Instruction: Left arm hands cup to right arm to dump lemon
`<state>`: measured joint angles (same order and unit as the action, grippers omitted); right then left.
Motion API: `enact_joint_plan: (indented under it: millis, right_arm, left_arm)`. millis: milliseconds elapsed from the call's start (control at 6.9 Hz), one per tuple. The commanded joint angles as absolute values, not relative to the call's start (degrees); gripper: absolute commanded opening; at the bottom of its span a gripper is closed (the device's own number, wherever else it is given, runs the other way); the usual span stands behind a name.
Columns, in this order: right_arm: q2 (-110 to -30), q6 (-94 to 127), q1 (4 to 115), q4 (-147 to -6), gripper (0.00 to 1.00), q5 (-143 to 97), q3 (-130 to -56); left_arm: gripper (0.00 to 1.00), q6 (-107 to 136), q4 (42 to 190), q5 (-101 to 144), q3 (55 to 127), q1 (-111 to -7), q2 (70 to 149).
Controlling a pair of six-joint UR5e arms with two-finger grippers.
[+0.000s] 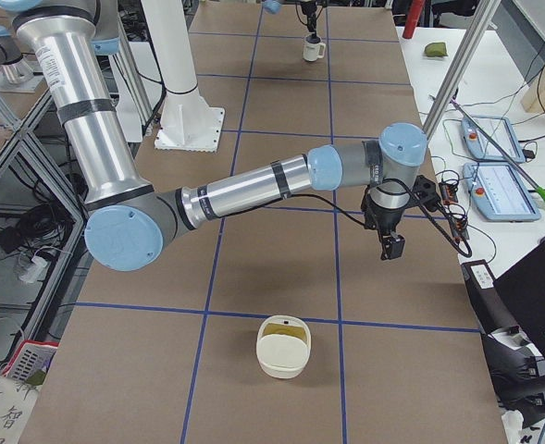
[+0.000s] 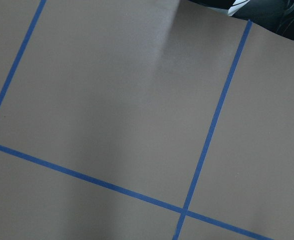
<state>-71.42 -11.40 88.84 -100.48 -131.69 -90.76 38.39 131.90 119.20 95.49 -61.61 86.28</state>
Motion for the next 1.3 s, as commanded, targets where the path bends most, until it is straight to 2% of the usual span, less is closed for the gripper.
enact_joint_plan:
  millis: [0, 145, 870, 1159]
  right_arm:
    - [-73.46, -11.51, 88.95, -99.76, 1.0, -131.49, -90.62]
    - [-73.74, -11.69, 88.95, -99.49, 1.0, -131.48, -90.53]
    - [-75.41, -11.42, 88.95, -99.4, 1.0, -130.17, -88.51]
    - [-76.72, -11.08, 88.95, -99.49, 1.0, -129.73, -87.89]
  left_arm:
    - [0.88, 38.23, 131.92, 119.0, 95.36, -61.52, 86.22]
    - [1.0, 38.15, 131.66, 119.7, 96.06, -61.96, 86.39]
    - [1.0, 3.31, 109.03, 127.35, 97.29, -83.98, 86.93]
    - [1.0, -2.36, 100.16, 129.7, 96.77, -87.36, 85.53]
